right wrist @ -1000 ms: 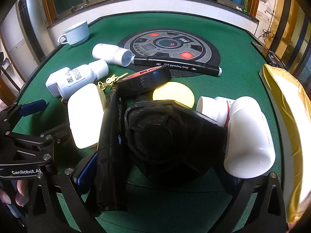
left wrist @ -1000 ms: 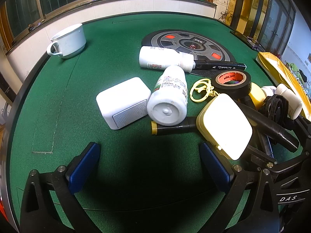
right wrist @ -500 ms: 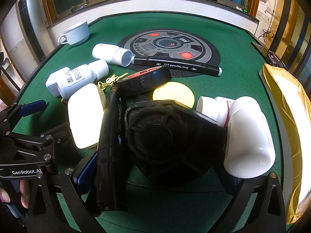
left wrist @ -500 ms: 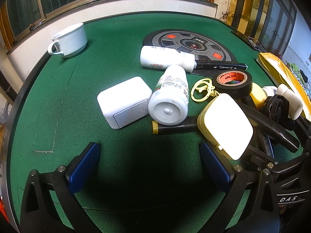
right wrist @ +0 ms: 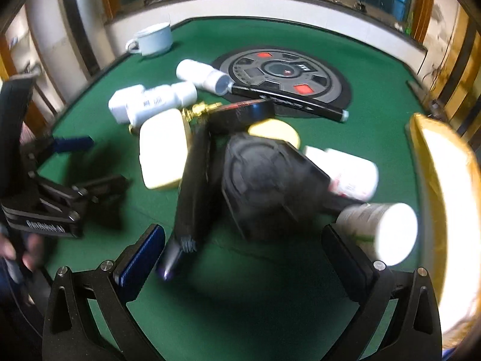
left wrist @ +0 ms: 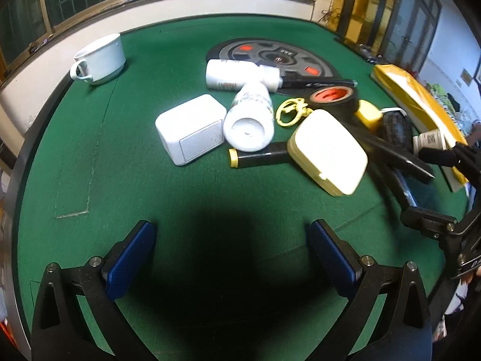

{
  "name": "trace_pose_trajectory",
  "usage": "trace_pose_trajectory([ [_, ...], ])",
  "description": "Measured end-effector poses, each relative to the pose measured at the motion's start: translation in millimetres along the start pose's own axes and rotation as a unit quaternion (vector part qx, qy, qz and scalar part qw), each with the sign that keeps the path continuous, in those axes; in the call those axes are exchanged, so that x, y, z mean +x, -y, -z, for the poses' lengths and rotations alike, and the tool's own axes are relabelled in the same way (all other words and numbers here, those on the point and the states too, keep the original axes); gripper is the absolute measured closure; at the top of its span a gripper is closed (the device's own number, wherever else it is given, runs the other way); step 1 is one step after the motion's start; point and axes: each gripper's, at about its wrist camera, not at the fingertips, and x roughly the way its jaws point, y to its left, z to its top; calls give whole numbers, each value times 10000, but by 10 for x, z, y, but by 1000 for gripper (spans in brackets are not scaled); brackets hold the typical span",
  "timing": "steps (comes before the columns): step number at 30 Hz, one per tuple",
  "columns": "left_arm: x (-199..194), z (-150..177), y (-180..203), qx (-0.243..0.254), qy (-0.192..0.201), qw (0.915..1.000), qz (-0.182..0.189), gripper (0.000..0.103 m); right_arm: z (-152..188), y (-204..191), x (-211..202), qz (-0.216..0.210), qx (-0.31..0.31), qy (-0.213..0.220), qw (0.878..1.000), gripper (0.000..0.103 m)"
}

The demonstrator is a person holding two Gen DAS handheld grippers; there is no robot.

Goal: Organize rigid objects
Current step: 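Grasp the white square box with the left gripper and lift it, then grasp the white pill bottle with the right gripper and lift it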

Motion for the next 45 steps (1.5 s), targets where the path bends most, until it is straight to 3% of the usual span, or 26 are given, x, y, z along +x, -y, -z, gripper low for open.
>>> trace_pose_trajectory([
  [7, -280, -58, -30, -118, 88, 9973, 714, 2, 258, 137, -410, -609, 127, 604, 9962, 1],
  [10, -394, -98, -2, -41, 209, 9964, 825, 8, 307, 163, -573, -619, 7, 895, 9941, 1],
  [13, -461, -136, -43, 15, 335, 9974, 640, 10, 345, 164, -706, -661, -51, 1120, 9915, 4],
  [14, -461, -152, -59, 82, 342, 9980, 533, 15, 338, 162, -724, -652, -69, 1163, 9911, 5],
  [16, -421, -191, -112, 223, 210, 9989, 344, 47, 344, 174, -793, -597, -77, 1282, 9899, 14],
  [17, -393, -223, -144, 294, 144, 9990, 297, 49, 345, 199, -823, -581, -33, 1338, 9893, 32],
  [18, -365, -257, -174, 399, 114, 9989, 227, 49, 338, 237, -833, -541, 39, 1346, 9894, 43],
  [26, -19, -618, -401, 1199, -110, 9924, 265, 49, 467, 462, -917, -684, 546, 1408, 9862, 43],
  [28, 81, -685, -394, 1467, -112, 9891, 92, 49, 501, 474, -918, -731, 602, 1392, 9857, 43],
  [34, 301, -802, -294, 1916, -287, 9805, 325, 49, 561, 551, -890, -698, 780, 1245, 9867, 43],
  [37, 438, -805, -247, 1806, -408, 9821, 335, 52, 583, 584, -848, -789, 923, 1143, 9860, 43],
  [45, 244, -625, -157, 999, -10, 9950, -22, 55, 614, 705, -700, -506, 1474, 801, 9845, 43],
])
